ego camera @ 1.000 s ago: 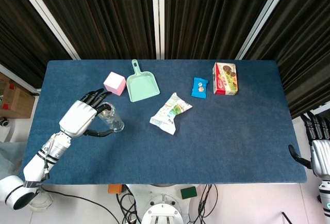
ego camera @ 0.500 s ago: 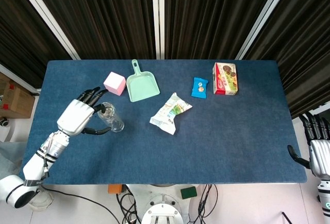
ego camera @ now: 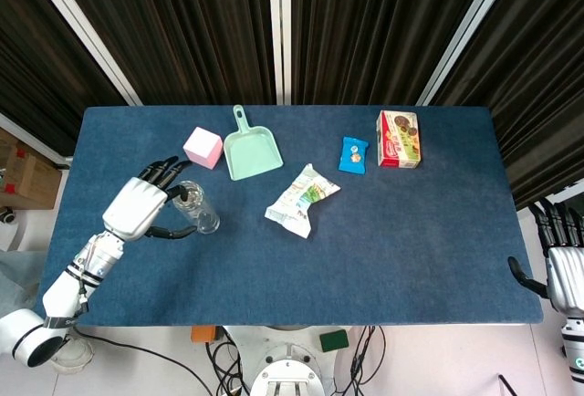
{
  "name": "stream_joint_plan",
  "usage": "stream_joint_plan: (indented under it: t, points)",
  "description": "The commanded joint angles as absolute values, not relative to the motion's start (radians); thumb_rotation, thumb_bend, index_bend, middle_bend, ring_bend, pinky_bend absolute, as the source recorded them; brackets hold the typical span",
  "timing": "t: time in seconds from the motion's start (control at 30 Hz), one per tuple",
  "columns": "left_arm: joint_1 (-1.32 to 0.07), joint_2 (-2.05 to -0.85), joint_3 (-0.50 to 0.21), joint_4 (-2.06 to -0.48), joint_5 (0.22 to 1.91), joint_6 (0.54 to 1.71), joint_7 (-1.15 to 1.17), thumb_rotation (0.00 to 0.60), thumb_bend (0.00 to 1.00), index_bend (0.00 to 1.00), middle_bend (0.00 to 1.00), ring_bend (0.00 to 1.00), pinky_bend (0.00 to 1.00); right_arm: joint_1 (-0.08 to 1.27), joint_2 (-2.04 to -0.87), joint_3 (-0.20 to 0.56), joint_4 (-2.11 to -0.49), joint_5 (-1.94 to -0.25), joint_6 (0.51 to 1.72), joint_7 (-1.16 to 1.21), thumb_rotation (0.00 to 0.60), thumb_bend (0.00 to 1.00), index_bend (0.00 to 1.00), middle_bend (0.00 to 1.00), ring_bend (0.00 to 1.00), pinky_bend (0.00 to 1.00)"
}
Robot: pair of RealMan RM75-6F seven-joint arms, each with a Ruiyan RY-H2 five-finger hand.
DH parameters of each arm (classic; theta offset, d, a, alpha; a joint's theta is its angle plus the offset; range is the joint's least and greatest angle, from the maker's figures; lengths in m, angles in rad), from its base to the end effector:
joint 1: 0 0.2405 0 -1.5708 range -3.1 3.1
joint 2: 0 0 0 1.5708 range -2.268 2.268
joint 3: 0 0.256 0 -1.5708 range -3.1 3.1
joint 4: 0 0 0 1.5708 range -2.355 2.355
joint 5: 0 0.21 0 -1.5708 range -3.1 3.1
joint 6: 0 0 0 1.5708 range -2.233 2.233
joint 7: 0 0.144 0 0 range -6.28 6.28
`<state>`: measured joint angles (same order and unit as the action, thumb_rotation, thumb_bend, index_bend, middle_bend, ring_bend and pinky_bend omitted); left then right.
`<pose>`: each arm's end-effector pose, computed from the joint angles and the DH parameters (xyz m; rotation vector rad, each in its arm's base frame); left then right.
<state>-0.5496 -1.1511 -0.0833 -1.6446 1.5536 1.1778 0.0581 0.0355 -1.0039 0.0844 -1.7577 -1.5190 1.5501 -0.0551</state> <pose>-0.1930 0.2994 0.1071 -1.8785 -0.7082 -1.0677 -0.2891 -0.1714 0.1938 1.3350 -0.8311 0.9279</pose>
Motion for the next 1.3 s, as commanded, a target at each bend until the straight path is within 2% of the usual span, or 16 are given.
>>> stream_joint_plan:
  t: [0.03,0.67,1.3]
  points:
    - [-0.552,-1.151,-0.081,-1.645,1.552,1.169,0.052,0.165,0.12,0.45,0.07,0.03,0.16,0.037,-1.005,0.084,-1.758,-1.52,1.549,-0.056,0.6,0.29,0.0,0.0,0.0,0.0]
    - [-0.569,-1.156,-0.071,-1.623,1.551,1.133,-0.019,0.168,0.12,0.46,0.07,0.02,0.16,0.042,-1.004,0.086,-1.769,-1.517,1.543,-0.073,0.6,0.29,0.0,0.0,0.0,0.0]
    - [-0.575,-1.163,-0.064,-1.606,1.543,1.115,-0.018,0.173,0.12,0.52,0.07,0.02,0.16,0.045,-1.008,0.084,-1.772,-1.512,1.535,-0.084,0.6,0.29,0.0,0.0,0.0,0.0]
